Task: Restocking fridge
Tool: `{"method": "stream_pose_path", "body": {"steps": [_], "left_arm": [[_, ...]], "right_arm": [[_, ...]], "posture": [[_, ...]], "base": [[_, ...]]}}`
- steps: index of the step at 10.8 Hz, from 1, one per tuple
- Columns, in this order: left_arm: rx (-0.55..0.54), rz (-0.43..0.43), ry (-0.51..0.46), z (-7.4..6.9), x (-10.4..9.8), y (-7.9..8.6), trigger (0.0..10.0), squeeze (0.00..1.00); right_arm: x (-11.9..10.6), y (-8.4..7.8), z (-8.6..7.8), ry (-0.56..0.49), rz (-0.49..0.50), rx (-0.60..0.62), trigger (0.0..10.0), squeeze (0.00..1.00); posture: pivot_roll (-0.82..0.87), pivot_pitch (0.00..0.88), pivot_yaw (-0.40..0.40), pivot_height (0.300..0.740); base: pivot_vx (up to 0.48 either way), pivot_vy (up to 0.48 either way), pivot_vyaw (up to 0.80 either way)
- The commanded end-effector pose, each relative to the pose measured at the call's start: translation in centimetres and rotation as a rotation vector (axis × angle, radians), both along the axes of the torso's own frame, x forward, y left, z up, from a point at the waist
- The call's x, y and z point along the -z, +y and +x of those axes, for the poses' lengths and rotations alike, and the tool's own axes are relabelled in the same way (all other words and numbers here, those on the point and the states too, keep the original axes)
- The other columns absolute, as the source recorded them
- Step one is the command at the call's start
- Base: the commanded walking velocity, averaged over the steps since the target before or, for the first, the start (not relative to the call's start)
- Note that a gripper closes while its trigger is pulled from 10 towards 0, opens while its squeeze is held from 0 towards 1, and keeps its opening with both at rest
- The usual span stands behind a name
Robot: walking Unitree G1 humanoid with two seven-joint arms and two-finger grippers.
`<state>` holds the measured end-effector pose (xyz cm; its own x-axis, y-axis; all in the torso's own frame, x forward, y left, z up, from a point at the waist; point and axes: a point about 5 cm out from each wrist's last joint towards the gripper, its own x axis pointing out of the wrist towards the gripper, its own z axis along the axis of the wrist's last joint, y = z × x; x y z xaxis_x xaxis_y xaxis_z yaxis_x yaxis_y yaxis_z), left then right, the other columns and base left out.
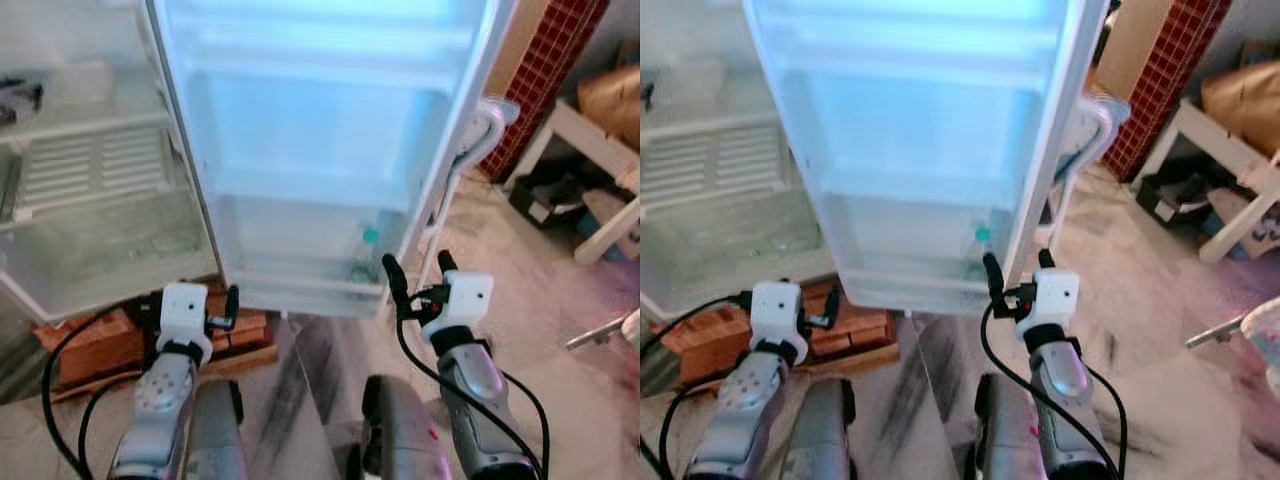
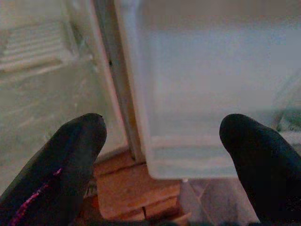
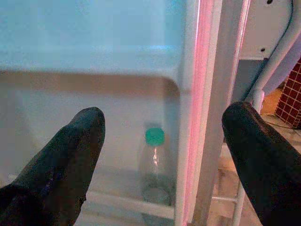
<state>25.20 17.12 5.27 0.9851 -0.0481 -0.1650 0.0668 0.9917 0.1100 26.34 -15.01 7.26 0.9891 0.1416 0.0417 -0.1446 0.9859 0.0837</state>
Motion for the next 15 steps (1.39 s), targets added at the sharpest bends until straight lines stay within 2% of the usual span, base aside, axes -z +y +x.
{"method": "stream_pose_path", "body": {"steps": [1,5,11,15], "left_arm": [[0.017,0.012,-0.001,0.32,0.01,-0.25,10.0,0.0],[0.034,0.003,0.004,0.51,0.22,-0.74,10.0,0.0],[0.034,0.016,0.01,0.68,0.44,-1.06,10.0,0.0],[0.026,0.029,0.013,0.82,0.53,-0.81,10.0,0.0]], "right_arm": [[-0.9,-0.34,0.53,-0.024,-0.002,0.009,10.0,0.0],[-1.0,-0.82,0.58,-0.016,0.001,0.025,10.0,0.0],[-0.64,-0.86,0.41,0.009,0.004,0.018,10.0,0.0],[-0.66,-0.92,0.85,0.016,0.015,0.023,10.0,0.0]], "posture": [[0.11,0.008,-0.045,0.668],[0.11,0.007,-0.048,0.738],[0.11,0.008,-0.051,0.74],[0.11,0.006,-0.051,0.74]], "base": [[0.0,0.0,0.0],[0.0,0.0,0.0],[0.0,0.0,0.0],[-0.364,0.0,0.0]]}}
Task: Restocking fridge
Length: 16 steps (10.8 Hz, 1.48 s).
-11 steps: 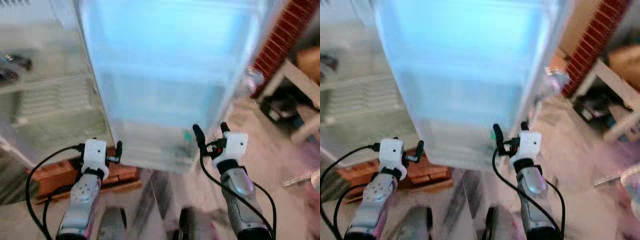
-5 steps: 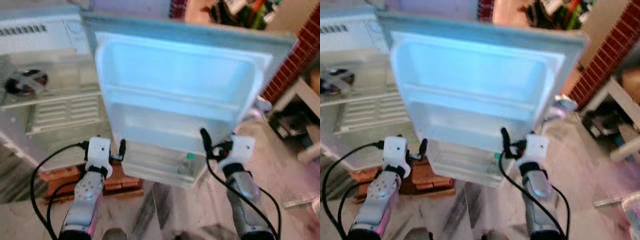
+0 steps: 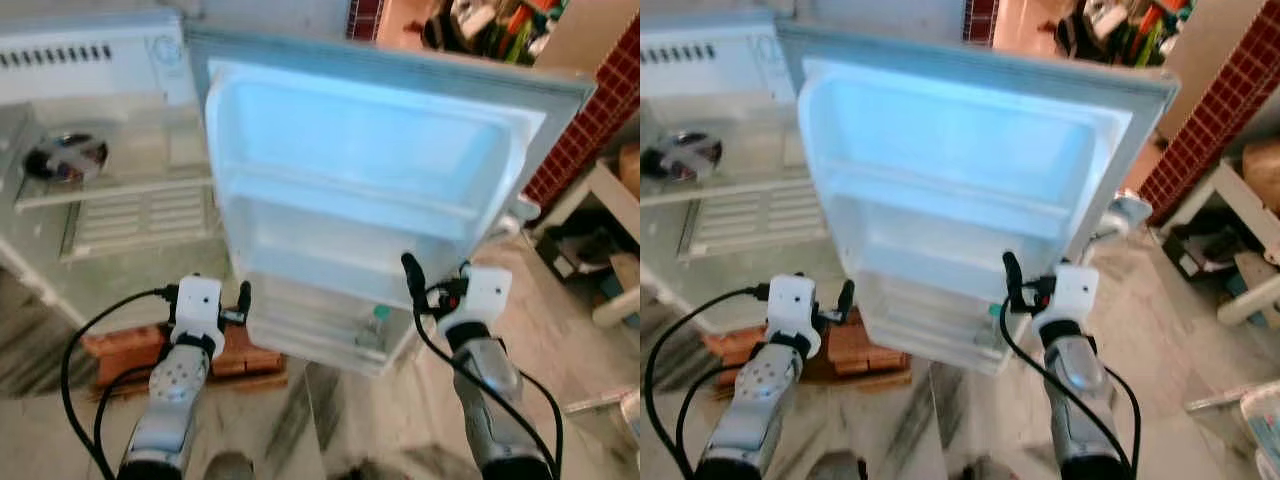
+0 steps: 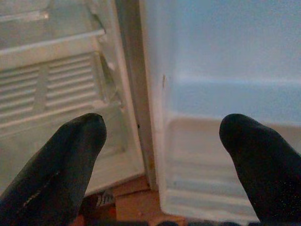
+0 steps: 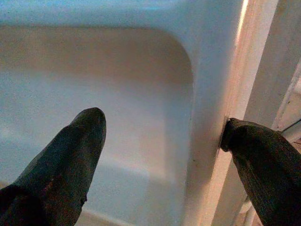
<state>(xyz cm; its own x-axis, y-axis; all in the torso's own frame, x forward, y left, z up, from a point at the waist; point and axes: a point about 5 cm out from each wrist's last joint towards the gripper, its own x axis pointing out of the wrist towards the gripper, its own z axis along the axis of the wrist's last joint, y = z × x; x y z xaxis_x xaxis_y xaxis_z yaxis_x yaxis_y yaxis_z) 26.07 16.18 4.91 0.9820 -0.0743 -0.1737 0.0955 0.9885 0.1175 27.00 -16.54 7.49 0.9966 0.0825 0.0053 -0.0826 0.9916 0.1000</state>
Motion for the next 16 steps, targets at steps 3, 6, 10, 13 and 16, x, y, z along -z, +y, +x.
{"method": "stream_pose_path", "body": {"steps": [3,6,10,13,16], "left_arm": [[0.001,0.025,0.004,0.1,0.1,0.3,10.0,0.0],[0.006,0.022,0.001,0.0,0.1,0.2,10.0,0.0],[0.001,0.021,-0.014,0.1,-0.1,0.1,10.0,0.0],[0.004,0.003,-0.02,0.0,-0.2,0.4,10.0,0.0],[0.008,-0.011,-0.034,0.1,-0.5,0.6,10.0,0.0]], "right_arm": [[-0.5,0.7,0.4,-0.024,0.002,-0.038,10.0,0.0],[-0.5,0.7,0.6,-0.026,0.003,-0.037,10.0,0.0],[-0.5,0.5,0.7,-0.026,-0.002,-0.035,10.0,0.0],[-0.7,0.1,1.1,-0.03,-0.015,-0.026,10.0,0.0],[-1.0,0.5,1.1,-0.057,-0.046,-0.078,10.0,0.0]], "posture": [[0.12,0.004,-0.049,0.74],[0.12,0.004,-0.05,0.74],[0.12,0.011,-0.053,0.74],[0.12,0.017,-0.056,0.74],[0.12,0.019,-0.053,0.74]], "base": [[-0.399,0.0,0.0],[-0.22,0.0,0.0],[0.0,0.0,0.0],[0.0,0.0,0.0],[0.346,0.0,0.26]]}}
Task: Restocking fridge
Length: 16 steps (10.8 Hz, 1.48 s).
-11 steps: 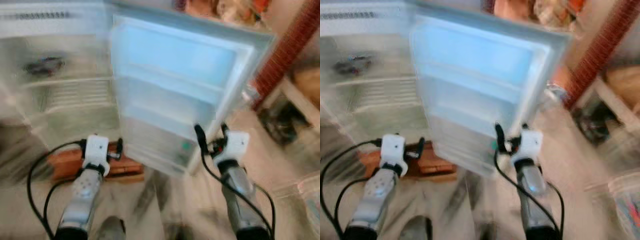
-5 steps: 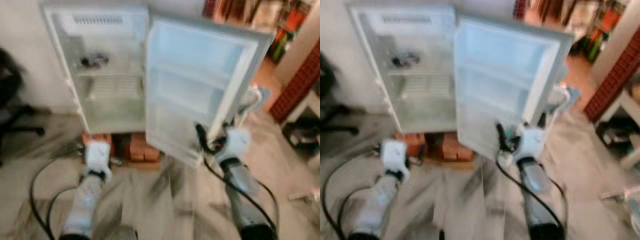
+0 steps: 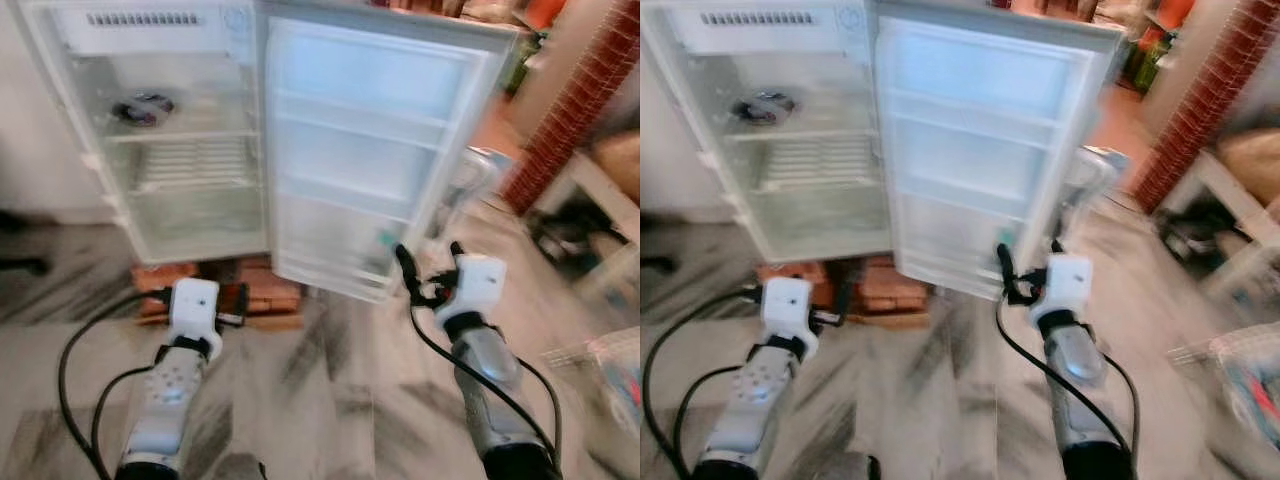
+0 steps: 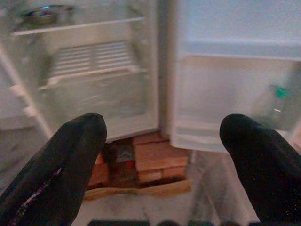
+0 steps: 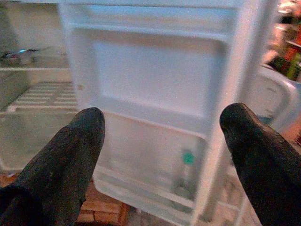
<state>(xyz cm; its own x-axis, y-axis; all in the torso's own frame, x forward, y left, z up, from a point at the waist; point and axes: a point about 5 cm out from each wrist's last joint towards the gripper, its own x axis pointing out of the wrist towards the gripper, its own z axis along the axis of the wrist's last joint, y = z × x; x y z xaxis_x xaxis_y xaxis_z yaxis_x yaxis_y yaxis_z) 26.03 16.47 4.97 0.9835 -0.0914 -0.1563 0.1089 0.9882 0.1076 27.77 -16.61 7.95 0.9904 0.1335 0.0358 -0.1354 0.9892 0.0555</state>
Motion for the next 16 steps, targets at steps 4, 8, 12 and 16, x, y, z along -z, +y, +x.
{"method": "stream_pose_path", "body": {"steps": [4,8,12,16], "left_arm": [[0.003,-0.006,-0.014,0.1,-0.4,0.3,10.0,0.0],[0.027,-0.018,-0.011,0.0,-0.4,-0.3,10.0,0.0],[0.036,-0.013,-0.019,0.1,-0.5,-0.5,10.0,0.0],[0.035,-0.011,-0.02,0.0,-0.4,-0.4,10.0,0.0]], "right_arm": [[-0.7,0.5,0.6,-0.032,-0.001,-0.022,10.0,0.0],[-0.8,0.3,0.4,-0.043,0.022,-0.054,10.0,0.0],[-0.1,0.2,0.2,-0.02,0.036,-0.088,10.0,0.0],[1.7,1.9,-1.4,0.089,0.064,-0.36,10.0,0.0]], "posture": [[0.12,0.023,-0.051,0.74],[0.12,0.025,-0.05,0.74],[0.12,0.022,-0.055,0.74],[0.12,0.021,-0.056,0.74]], "base": [[0.406,0.0,0.49],[0.203,-0.068,0.0],[0.0,-0.283,0.0],[0.0,-0.39,0.0]]}}
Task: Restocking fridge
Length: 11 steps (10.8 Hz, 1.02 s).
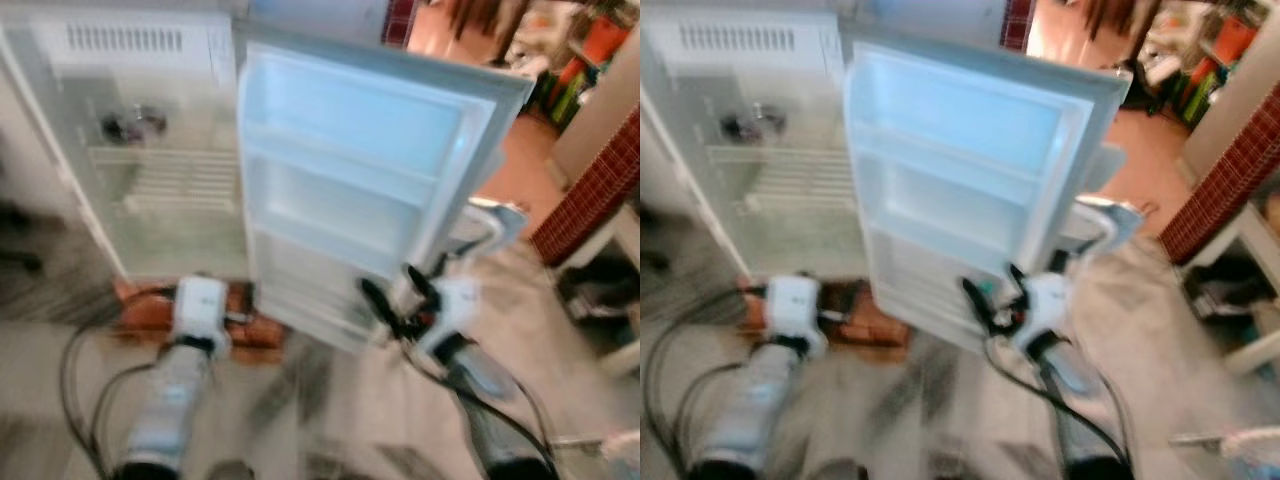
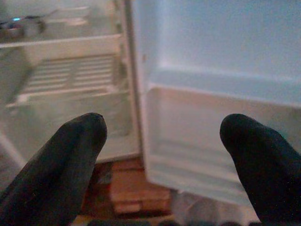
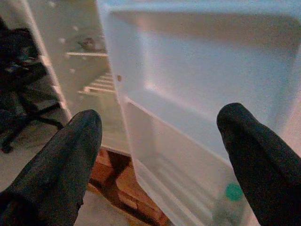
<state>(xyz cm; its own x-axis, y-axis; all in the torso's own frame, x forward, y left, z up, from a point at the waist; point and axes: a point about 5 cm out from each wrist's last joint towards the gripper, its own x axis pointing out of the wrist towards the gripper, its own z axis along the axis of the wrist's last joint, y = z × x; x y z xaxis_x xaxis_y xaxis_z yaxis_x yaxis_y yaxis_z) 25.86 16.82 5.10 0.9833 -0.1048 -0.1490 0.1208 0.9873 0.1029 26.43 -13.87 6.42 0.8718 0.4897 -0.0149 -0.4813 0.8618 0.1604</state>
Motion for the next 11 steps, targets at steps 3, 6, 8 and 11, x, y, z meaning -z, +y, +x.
{"method": "stream_pose_path", "body": {"steps": [3,6,8,11], "left_arm": [[0.014,-0.004,-0.01,0.1,-0.2,-0.7,10.0,0.0],[-0.061,-0.037,-0.042,0.5,-0.6,0.1,10.0,0.0],[-0.077,-0.02,-0.037,0.5,-0.4,0.3,10.0,0.0],[-0.135,-0.01,-0.011,0.1,0.2,1.3,10.0,0.0]], "right_arm": [[0.1,-1.8,0.3,-0.002,-0.056,0.084,10.0,0.0],[-0.5,-1.7,1.2,-0.059,-0.102,0.15,10.0,0.0],[-0.9,-1.6,1.7,-0.086,-0.12,0.189,10.0,0.0],[-1.4,-1.3,2.9,-0.108,-0.162,0.238,10.0,0.0]], "posture": [[0.12,0.023,-0.055,0.74],[0.12,0.022,-0.053,0.74],[0.13,0.02,-0.052,0.74],[0.13,0.016,-0.058,0.74]], "base": [[0.0,-0.23,0.0],[0.0,0.0,0.5],[0.0,0.0,0.74],[0.0,0.0,0.68]]}}
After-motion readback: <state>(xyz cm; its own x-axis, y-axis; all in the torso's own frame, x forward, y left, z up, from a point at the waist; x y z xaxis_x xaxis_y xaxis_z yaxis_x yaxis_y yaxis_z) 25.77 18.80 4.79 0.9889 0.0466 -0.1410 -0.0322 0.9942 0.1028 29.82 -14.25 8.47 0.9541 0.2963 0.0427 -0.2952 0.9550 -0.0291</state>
